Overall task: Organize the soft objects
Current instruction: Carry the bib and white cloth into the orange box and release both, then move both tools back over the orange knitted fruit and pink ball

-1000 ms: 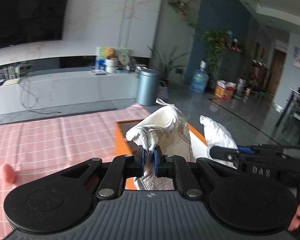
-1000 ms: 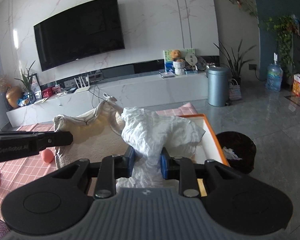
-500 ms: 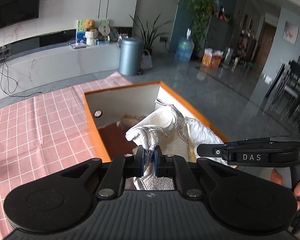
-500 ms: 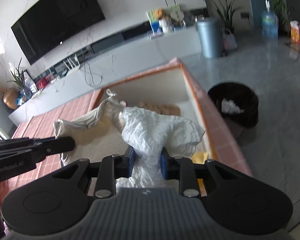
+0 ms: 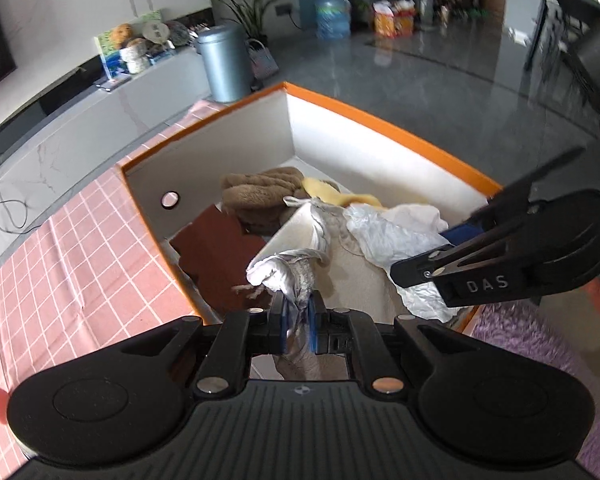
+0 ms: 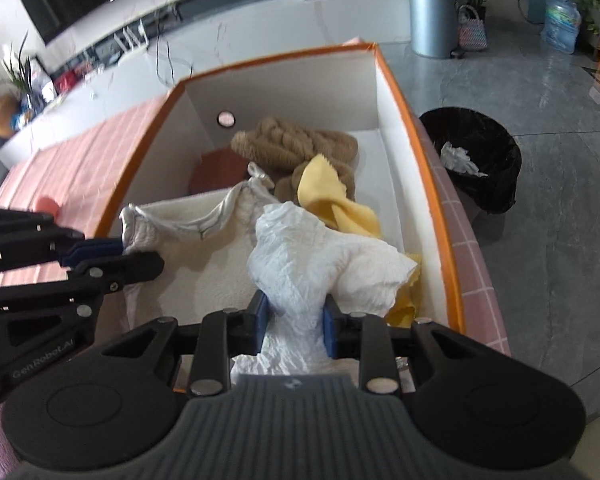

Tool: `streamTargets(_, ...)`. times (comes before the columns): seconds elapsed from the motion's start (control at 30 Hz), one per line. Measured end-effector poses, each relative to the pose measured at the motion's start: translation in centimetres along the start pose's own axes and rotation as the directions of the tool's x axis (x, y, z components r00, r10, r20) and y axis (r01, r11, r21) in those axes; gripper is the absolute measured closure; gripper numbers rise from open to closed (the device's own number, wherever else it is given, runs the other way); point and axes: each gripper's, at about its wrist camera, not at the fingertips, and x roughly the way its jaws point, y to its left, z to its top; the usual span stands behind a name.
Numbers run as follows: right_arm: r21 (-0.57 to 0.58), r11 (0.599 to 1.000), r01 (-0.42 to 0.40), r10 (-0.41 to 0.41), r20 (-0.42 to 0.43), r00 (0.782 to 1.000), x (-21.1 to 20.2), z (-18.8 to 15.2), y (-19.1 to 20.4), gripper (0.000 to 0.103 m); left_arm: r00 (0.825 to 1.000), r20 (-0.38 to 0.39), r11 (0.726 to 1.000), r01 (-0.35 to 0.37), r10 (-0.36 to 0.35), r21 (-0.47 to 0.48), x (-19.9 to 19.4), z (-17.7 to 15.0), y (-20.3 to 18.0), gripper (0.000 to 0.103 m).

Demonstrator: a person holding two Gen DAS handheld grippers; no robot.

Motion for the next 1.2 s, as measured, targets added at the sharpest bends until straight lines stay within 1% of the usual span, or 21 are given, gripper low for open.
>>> streamTargets(0.13,-0.039,0.999,0.026,-0.028,-0.056,0.998,0.9,0.2,0.4,0.074,0.999,-0.042,0.995,-0.003,0.007,0.095,0.9,0.0,-0.6,0.089)
streamTargets(0.2,-0.049,0.998,0.033,-0.037,-0.074,0.997,1.1,0.4,0.6,0.074,0.998,-0.054,0.993,-0.008,0.015,0.118,1.4,-0.2,-0.9,0.089)
streamTargets(0.37,-0.085,0.995,0.053,-0.062,-0.1,0.993,1.7,0.8,1.3,0.071,0.998,-0.066,0.993,-0.017,0.025,0.117,1.9,-0.5,-1.2,0.085)
streamTargets(0.43,-0.1,0.993,0.063,-0.073,-0.104,0.992,2.0,0.9,1.8,0.068,0.998,-0.061,0.994,-0.024,0.03,0.109,1.8,-0.4,-0.9,0.08)
streamTargets(0.5,-0.109,0.992,0.068,-0.08,-0.104,0.991,2.1,0.9,2.0,0.065,0.998,-0.049,0.996,-0.027,0.032,0.087,1.5,-0.6,-0.6,0.068)
streamTargets(0.53,-0.114,0.991,0.069,-0.081,-0.103,0.991,2.0,0.9,2.1,0.061,0.999,-0.037,0.997,-0.016,0.018,0.077,1.3,-0.5,-0.4,0.065)
streamTargets(0.57,-0.117,0.99,0.073,-0.084,-0.1,0.991,1.9,1.0,2.2,0.06,1.0,-0.028,0.998,-0.009,0.011,0.067,1.0,-0.5,-0.3,0.058)
streamTargets(0.6,-0.121,0.99,0.076,-0.088,-0.096,0.992,1.8,1.1,2.3,0.06,1.0,-0.019,0.998,-0.009,0.01,0.06,0.7,-0.5,-0.2,0.048)
streamTargets(0.67,-0.131,0.988,0.077,-0.089,-0.09,0.992,1.4,1.0,2.3,0.058,1.0,0.0,0.998,-0.008,0.008,0.055,0.1,-0.6,0.0,0.037)
streamTargets(0.7,-0.136,0.988,0.078,-0.09,-0.088,0.992,1.2,1.0,2.4,0.057,1.0,0.008,0.998,-0.006,0.006,0.055,-0.1,-0.7,0.1,0.035)
streamTargets(0.83,-0.146,0.985,0.089,-0.1,-0.073,0.992,0.3,1.1,2.6,0.052,0.999,0.045,0.998,-0.015,0.012,0.053,-1.2,-0.7,0.3,0.031)
streamTargets(0.9,-0.154,0.983,0.096,-0.107,-0.064,0.992,-0.1,1.2,2.8,0.048,0.998,0.067,0.998,-0.014,0.01,0.053,-1.8,-0.7,0.3,0.028)
streamTargets(0.93,-0.159,0.982,0.102,-0.113,-0.058,0.992,-0.4,1.3,2.9,0.044,0.997,0.078,0.998,-0.016,0.012,0.053,-2.2,-0.7,0.3,0.027)
streamTargets(0.97,-0.165,0.98,0.109,-0.119,-0.051,0.992,-0.6,1.3,3.1,0.042,0.996,0.088,0.998,-0.02,0.015,0.054,-2.5,-0.8,0.3,0.027)
streamTargets(1.07,-0.176,0.977,0.122,-0.129,-0.028,0.991,-1.3,1.4,3.5,0.04,0.992,0.123,0.999,-0.034,0.028,0.043,-3.4,-0.8,0.5,0.027)
streamTargets(1.13,-0.177,0.976,0.127,-0.131,-0.011,0.991,-2.0,1.4,3.7,0.04,0.99,0.143,0.999,-0.026,0.022,0.024,-4.1,-0.8,0.7,0.027)
streamTargets(1.2,-0.185,0.971,0.154,-0.153,0.019,0.988,-2.7,1.3,4.3,0.033,0.987,0.163,1.0,-0.016,0.016,0.0,-4.8,-1.0,1.0,0.027)
